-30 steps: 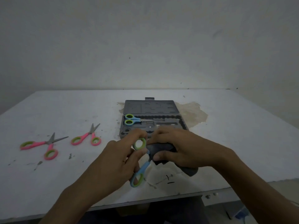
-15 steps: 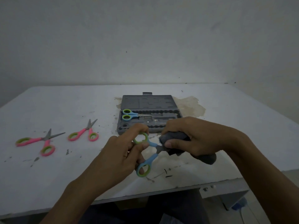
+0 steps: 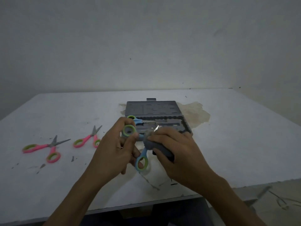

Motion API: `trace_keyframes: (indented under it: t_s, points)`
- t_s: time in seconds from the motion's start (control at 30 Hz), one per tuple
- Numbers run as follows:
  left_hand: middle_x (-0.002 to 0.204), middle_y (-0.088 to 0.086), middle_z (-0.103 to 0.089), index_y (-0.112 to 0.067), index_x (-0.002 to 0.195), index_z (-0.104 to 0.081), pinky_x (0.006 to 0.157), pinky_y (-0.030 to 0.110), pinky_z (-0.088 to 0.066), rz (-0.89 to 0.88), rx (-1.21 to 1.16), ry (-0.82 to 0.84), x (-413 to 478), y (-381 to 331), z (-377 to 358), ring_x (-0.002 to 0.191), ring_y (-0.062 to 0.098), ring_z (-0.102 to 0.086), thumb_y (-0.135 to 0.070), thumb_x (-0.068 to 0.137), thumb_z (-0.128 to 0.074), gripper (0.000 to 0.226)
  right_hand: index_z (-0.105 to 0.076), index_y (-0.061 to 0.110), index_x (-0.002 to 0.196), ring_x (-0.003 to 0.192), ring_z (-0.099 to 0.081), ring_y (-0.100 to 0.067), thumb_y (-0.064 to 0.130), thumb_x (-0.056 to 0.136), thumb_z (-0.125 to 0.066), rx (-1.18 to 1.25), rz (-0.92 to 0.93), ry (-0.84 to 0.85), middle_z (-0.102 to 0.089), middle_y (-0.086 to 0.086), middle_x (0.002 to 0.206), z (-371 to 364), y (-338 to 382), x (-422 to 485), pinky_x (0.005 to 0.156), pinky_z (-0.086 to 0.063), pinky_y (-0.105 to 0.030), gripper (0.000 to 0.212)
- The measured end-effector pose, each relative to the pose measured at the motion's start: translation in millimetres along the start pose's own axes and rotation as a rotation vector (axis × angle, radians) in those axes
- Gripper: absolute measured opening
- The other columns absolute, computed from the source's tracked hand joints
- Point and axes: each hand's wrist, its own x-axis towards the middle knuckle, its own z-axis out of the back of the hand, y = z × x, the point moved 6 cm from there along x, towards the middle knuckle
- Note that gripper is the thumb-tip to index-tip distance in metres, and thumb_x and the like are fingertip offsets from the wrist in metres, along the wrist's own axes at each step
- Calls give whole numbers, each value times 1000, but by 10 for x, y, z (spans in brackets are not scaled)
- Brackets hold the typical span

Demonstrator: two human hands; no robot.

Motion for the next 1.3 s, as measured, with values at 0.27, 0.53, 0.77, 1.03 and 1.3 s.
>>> trace_keyframes:
  t_s: [0.27, 0.53, 0.77, 1.03, 1.3]
  points:
    - [62, 13, -69, -36, 106, -50, 34, 24, -41, 96, -100, -55, -5, 201, -162, 48, 32, -63, -25, 98, -52, 14, -62, 33, 110, 100, -58, -9, 28, 85, -62, -27, -23, 182, -60, 18, 113, 65, -145, -122, 73, -43, -35, 26]
    - [75, 10, -76, -18, 104, -64, 51, 21, -54, 185, -267, -87, 296, 264, 3, 56, 9, -67, -16, 93, -62, 12, -54, 42, 113, 91, -55, -6, 42, 89, -52, -50, -361, 137, -53, 24, 109, -62, -831, -494, 70, -43, -35, 24]
    - [80, 16, -73, -5, 96, -68, 54, 27, -57, 424, -524, -41, 528, 421, -65, 56, 21, -69, 2, 81, -71, 17, -47, 45, 112, 90, -47, -7, 55, 89, -33, -108, -429, 225, -51, 20, 108, -216, -918, -577, 75, -38, -32, 29]
    - [92, 24, -73, -6, 89, -61, 56, 29, -55, 349, -278, -20, 1010, 295, -141, 65, 22, -68, -5, 84, -72, 12, -39, 46, 119, 97, -42, -8, 62, 86, -24, -132, -501, 265, -46, 19, 116, -244, -929, -586, 83, -35, -32, 39]
    - [91, 11, -70, -7, 95, -67, 58, 21, -52, 109, 208, 15, 1609, 250, -589, 69, 12, -62, -14, 84, -74, 15, -40, 47, 117, 95, -44, -6, 60, 87, -30, -87, -499, 252, -48, 20, 114, -255, -943, -572, 82, -37, -31, 34]
